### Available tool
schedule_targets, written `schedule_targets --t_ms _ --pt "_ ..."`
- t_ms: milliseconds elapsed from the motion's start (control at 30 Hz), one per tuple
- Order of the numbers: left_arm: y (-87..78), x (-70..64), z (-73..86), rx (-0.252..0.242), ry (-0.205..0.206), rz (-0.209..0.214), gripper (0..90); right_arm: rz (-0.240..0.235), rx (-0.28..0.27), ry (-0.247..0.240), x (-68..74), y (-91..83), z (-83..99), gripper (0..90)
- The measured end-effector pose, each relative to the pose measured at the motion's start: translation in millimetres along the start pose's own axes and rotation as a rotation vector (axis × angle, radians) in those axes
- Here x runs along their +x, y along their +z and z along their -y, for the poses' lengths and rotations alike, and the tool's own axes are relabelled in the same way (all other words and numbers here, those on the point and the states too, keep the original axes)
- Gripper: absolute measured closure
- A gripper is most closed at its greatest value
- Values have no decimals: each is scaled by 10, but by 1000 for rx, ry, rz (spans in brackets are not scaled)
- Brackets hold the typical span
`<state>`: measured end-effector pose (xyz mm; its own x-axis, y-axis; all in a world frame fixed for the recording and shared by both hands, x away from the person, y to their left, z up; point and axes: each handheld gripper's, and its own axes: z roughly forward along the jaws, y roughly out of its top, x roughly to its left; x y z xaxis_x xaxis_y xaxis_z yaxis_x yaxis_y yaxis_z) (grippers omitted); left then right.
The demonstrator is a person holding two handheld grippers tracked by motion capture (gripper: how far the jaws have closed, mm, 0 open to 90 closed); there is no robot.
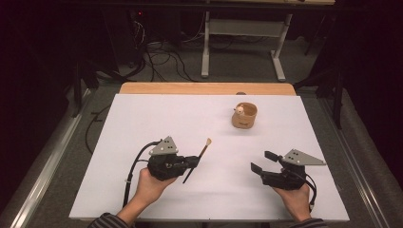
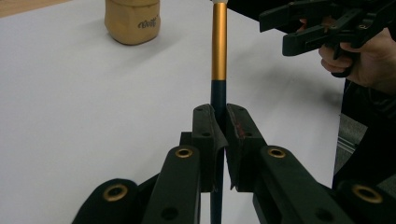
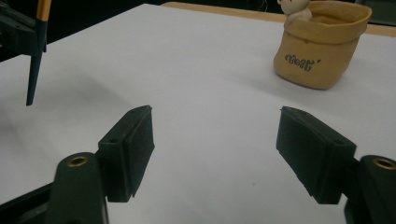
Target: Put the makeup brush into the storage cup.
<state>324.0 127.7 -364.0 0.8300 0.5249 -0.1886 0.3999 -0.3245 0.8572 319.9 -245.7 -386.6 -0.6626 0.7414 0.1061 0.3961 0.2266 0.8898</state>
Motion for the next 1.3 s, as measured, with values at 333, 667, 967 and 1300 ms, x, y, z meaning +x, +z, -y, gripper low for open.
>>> schedule_targets --t_ms 333,667,967,1300 --pt "142 -41 -103 1 20 10 832 -50 -24 -35 82 27 -77 387" --pt "207 -43 -108 2 38 12 832 -162 -26 -49 244 162 -161 490" --pt "212 -58 -98 3 42 25 831 -187 -24 -47 350 291 -235 488" --pt "254 -73 -87 9 46 33 831 -273 -24 -18 414 413 -285 509"
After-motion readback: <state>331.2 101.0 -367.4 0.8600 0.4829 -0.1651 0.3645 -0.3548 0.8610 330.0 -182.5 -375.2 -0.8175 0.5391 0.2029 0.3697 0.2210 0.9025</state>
